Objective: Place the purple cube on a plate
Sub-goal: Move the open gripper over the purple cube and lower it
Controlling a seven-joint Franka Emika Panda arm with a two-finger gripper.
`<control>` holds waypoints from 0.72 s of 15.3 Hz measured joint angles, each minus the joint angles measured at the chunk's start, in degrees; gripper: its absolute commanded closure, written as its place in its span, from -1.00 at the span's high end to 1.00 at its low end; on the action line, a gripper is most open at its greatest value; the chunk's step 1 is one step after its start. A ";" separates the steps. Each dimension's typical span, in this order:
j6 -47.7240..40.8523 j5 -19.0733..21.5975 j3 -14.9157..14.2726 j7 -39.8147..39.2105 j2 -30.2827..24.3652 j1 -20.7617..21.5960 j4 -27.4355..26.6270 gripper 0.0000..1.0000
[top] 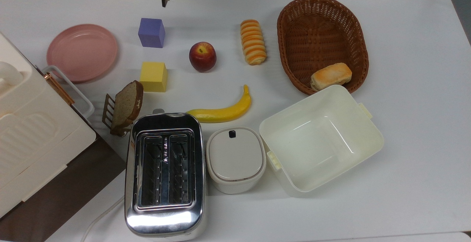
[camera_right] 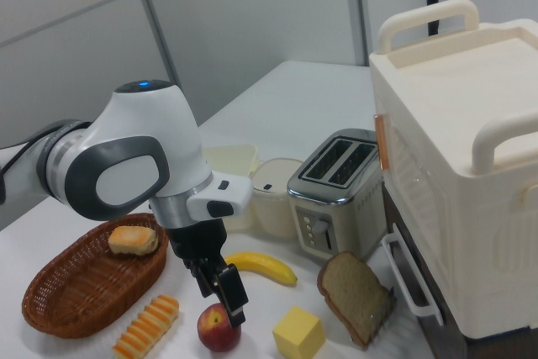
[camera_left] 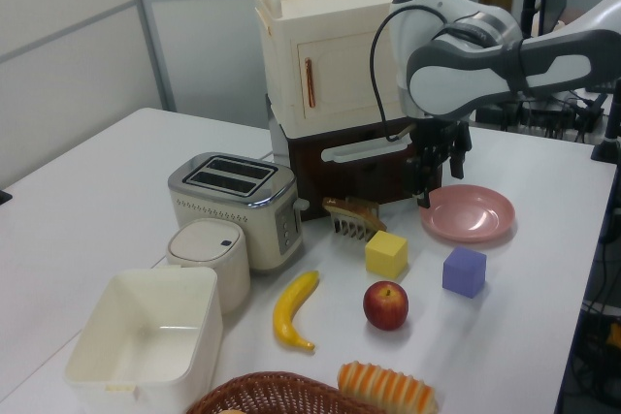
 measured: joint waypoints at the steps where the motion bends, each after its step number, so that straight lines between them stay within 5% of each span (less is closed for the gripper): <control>1: 0.02 0.54 1.50 -0.38 0.25 -1.48 0.00 1.00; 8: 1.50 0.83 2.02 -1.24 2.48 -2.80 -0.48 1.00; 11: 6.42 0.80 2.02 -1.24 2.77 -3.06 -4.73 1.00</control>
